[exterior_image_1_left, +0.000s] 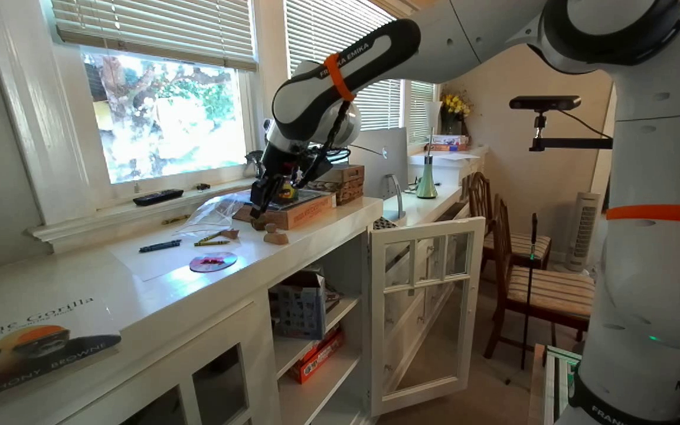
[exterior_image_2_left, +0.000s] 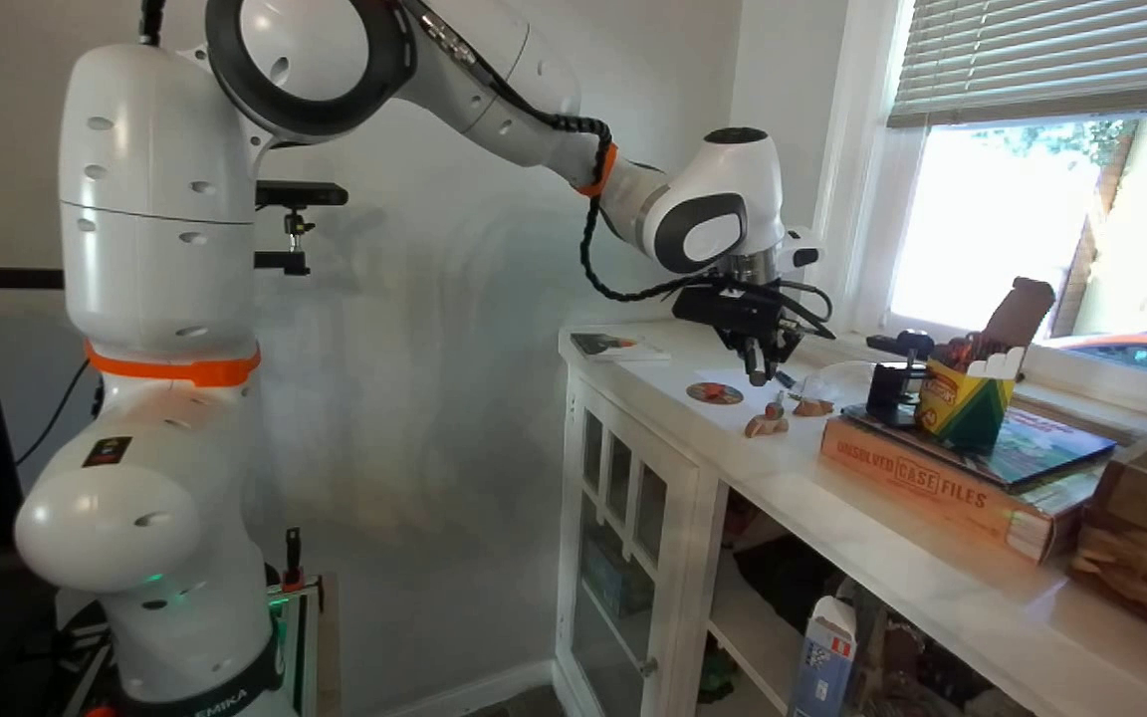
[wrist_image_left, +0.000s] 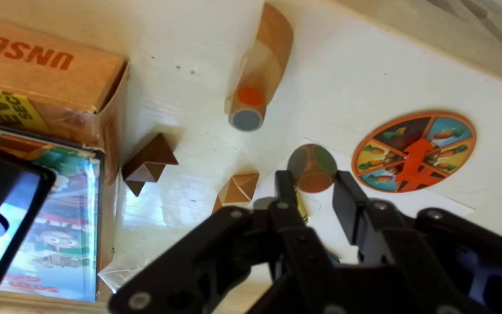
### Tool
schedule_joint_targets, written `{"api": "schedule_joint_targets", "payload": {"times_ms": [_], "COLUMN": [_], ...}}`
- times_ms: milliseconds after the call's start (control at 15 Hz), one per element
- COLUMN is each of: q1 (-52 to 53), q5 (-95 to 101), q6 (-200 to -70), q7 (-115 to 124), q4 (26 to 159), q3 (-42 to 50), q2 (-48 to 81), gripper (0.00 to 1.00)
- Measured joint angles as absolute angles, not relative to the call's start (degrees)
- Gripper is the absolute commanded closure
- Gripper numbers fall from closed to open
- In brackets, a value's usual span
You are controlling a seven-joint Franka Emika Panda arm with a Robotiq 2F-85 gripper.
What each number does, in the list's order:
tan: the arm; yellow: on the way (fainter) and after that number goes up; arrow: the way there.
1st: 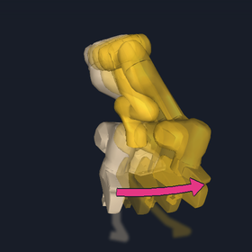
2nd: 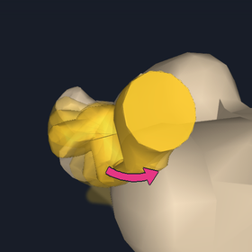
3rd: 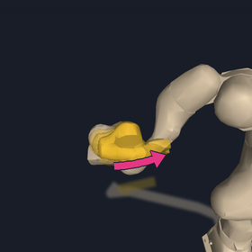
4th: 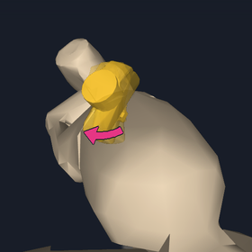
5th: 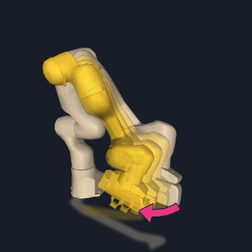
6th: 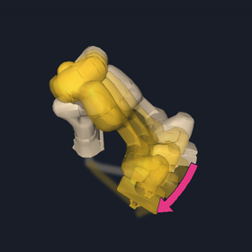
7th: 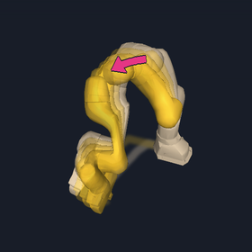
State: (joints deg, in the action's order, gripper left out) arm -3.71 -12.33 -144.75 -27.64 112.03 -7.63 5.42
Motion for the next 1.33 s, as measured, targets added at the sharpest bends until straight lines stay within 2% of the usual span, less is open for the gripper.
{"api": "schedule_joint_targets", "payload": {"times_ms": [1333], "q1": [-2.15], "q5": [-14.03], "q6": [-146.05], "q7": [-31.54], "q4": [121.88], "q3": [-2.89], "q2": [-0.49], "gripper": [0.93]}}
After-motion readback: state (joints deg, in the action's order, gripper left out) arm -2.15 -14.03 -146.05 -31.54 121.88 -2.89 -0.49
